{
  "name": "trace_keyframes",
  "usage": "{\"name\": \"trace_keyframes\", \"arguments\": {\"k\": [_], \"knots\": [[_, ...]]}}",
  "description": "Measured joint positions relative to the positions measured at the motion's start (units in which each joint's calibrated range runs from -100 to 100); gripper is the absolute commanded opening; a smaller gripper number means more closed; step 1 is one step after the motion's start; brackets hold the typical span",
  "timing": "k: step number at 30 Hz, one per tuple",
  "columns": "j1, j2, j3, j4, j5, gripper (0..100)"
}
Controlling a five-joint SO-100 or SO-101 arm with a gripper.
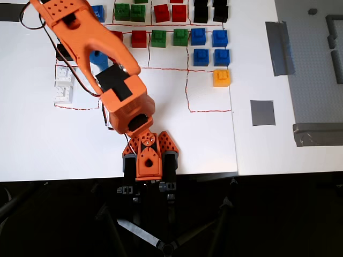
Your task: Grab the block and put it in the grey marker
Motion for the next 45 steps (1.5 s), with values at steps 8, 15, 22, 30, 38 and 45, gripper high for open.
{"name": "trace_keyframes", "arguments": {"k": [8,15,22,30,38,45], "knots": [[23.79,0.0,3.24,-0.96,11.04,0],[46.88,0.35,2.79,-5.37,17.68,0],[63.25,7.92,-5.04,-9.45,23.3,0],[79.61,17.76,-12.77,-13.06,27.84,0],[92.08,22.46,-16.91,-13.62,29.89,0],[100.04,24.73,-17.63,-14.66,32.48,0]]}}
